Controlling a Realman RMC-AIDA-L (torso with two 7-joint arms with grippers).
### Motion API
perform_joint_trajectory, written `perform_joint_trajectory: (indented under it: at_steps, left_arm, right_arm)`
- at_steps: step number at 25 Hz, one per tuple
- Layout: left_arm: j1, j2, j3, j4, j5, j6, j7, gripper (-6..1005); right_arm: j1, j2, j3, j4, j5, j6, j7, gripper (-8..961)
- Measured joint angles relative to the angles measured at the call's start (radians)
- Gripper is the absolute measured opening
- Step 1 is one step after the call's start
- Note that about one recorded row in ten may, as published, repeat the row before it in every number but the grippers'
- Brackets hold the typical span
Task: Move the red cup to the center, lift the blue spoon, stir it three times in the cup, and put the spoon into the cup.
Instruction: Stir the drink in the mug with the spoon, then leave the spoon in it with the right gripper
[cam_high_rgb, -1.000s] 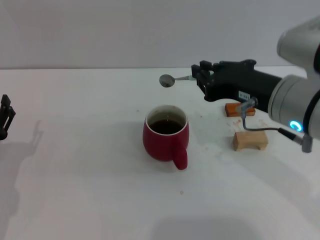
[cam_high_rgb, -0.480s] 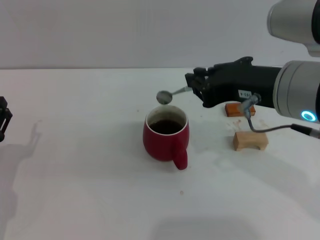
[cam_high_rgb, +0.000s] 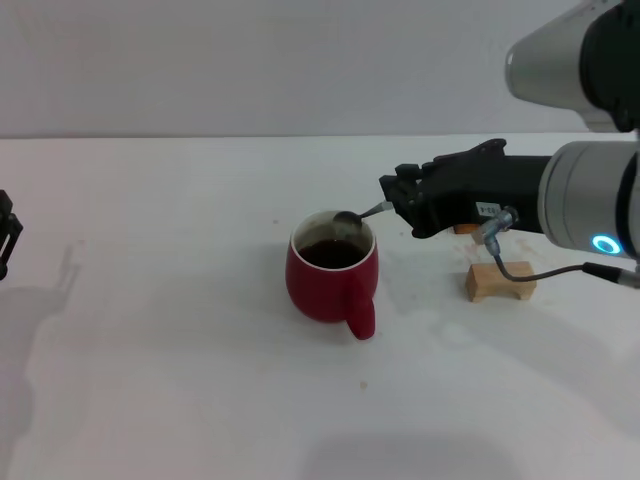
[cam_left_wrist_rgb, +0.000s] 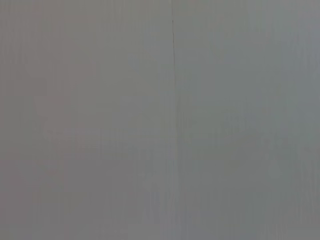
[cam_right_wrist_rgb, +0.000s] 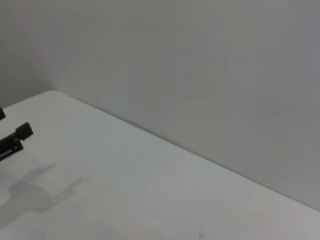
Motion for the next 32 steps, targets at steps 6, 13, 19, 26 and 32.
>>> perform_joint_trajectory:
  at_steps: [6, 13, 19, 26, 32]
  left_arm:
    - [-0.004, 0.000, -0.010, 0.000, 0.000, 0.000, 0.001, 846]
    - [-0.005, 0.001, -0.013, 0.000, 0.000, 0.000, 0.001, 846]
    - [-0.004, 0.002, -0.014, 0.001, 0.000, 0.000, 0.003, 846]
    - [-0.001, 0.002, -0.014, 0.008, 0.000, 0.000, 0.002, 846]
    - [0.000, 0.002, -0.014, 0.011, 0.000, 0.000, 0.001, 846]
  right_arm:
    - [0.053, 0.001, -0.012, -0.081, 0.000, -0.011, 0.001, 122]
    - [0.118, 0.002, -0.041, -0.181, 0.006, -0.042, 0.002, 123]
    - [0.160, 0.004, -0.055, -0.251, 0.007, -0.078, 0.003, 123]
    - [0.190, 0.004, -0.048, -0.304, 0.009, -0.108, 0.003, 122]
    - [0.195, 0.002, -0.021, -0.330, 0.007, -0.112, 0.003, 122]
